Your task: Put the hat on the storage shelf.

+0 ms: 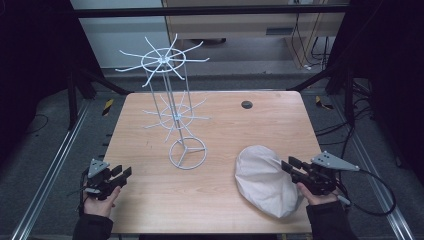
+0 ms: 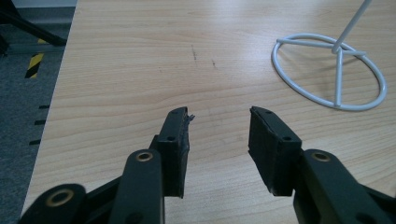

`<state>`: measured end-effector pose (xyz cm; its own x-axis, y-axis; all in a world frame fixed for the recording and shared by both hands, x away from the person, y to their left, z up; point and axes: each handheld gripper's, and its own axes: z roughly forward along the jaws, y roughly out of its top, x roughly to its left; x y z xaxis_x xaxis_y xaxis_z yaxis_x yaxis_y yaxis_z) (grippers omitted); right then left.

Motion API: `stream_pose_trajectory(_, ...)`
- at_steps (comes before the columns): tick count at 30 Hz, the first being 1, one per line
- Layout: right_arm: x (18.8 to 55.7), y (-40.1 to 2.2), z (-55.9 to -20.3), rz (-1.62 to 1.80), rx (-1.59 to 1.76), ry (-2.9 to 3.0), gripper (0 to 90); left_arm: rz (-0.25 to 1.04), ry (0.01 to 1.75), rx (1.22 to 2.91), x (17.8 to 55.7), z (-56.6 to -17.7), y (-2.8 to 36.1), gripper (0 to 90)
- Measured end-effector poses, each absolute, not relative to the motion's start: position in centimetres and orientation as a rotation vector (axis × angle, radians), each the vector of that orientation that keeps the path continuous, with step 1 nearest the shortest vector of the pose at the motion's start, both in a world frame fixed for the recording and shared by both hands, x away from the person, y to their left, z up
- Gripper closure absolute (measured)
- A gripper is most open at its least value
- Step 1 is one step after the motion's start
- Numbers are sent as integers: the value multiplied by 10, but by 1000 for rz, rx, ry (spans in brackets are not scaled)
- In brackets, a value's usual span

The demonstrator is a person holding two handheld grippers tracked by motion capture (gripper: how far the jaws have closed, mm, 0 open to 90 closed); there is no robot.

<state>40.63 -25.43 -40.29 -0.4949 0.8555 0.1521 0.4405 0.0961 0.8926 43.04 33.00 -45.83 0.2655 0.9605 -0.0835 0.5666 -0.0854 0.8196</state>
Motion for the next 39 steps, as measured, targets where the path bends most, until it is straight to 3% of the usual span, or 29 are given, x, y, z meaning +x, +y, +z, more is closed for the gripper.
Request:
stream_pose_trajectory(10, 399, -237, -418, 1356, 1245, 2183, 892, 608, 1393, 1767, 428, -460, 331, 718)
stream_pose_trajectory(25, 368, -242, -443, 1264, 1330, 2294, 900, 575, 1401, 1822, 430, -464, 326, 817)
stream_pose_trajectory(39, 395, -246, -460, 1079, 1373, 2263, 900, 537, 1370, 1852, 429, -463, 317, 890)
